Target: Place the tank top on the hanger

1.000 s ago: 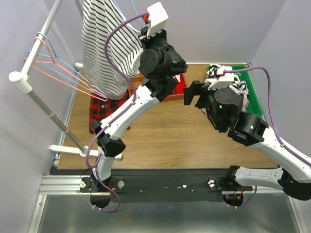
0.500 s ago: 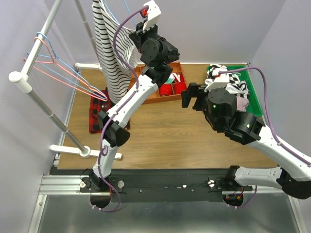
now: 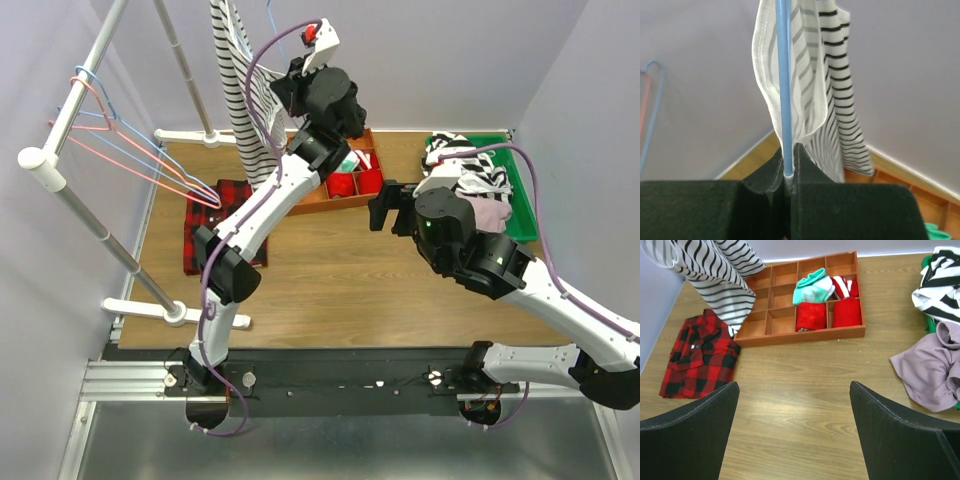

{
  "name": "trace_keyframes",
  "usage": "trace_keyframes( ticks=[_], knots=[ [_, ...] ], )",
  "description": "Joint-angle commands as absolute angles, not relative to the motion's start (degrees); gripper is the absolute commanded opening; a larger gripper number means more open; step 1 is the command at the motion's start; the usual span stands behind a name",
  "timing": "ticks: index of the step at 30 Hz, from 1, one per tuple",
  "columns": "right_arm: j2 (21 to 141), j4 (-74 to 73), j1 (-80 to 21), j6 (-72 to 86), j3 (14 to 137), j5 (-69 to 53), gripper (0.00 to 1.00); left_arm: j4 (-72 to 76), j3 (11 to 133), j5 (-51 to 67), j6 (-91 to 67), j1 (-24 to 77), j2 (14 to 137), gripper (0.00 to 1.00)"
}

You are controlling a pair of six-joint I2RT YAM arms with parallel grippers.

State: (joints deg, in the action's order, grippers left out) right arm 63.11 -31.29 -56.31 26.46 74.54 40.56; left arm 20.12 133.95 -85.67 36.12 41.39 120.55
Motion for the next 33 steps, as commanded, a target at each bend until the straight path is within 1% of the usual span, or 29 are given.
trace_keyframes(
  ticks=[1,4,5,6,8,12,18,21,23,26,33],
  knots=[
    [63.1,-32.34,-56.69,28.56,72.77,39.11,0.98,-28.61,138.59,-72.0,-12.01,37.89,111.53,0.0],
    [63.54,-32.61,-56.69,29.09,72.69,38.24,0.98,-30.92,136.58,-71.82,-15.53,36.75,111.01,0.0],
    [63.63,-32.69,-56.69,29.09,72.77,38.15,0.98,-37.99,138.5,-70.07,-19.38,35.78,111.44,0.0],
    [63.81,-33.3,-56.69,29.35,72.86,38.14,0.98,-42.15,140.26,-67.44,-26.82,34.9,112.92,0.0],
    [63.98,-34.01,-56.69,29.62,72.95,38.05,0.98,-47.7,139.5,-66.01,-31.36,33.14,112.94,0.0],
    [63.63,-35.07,-56.69,30.41,72.77,37.79,0.98,-50.53,133.69,-64.43,-37.43,32.87,110.05,0.0],
    [63.81,-35.42,-56.69,31.55,71.9,35.95,0.98,-58.0,131.04,-61.53,-47.45,32.7,108.11,0.0],
    [63.98,-35.51,-56.69,32.08,71.63,35.16,0.98,-62.65,133.84,-59.52,-52.37,31.39,108.89,0.0],
    [64.25,-35.77,-56.69,32.25,71.8,34.63,0.98,-66.07,138.14,-54.0,-54.65,29.45,110.91,0.0],
    [63.9,-36.65,-56.6,32.7,71.98,34.72,0.98,-69.77,143.5,-52.73,-56.42,26.2,113.9,0.0],
    [63.19,-37.61,-56.69,32.87,72.33,35.51,0.98,-67.59,143.87,-50.1,-57.22,21.36,113.64,0.0]
  ],
)
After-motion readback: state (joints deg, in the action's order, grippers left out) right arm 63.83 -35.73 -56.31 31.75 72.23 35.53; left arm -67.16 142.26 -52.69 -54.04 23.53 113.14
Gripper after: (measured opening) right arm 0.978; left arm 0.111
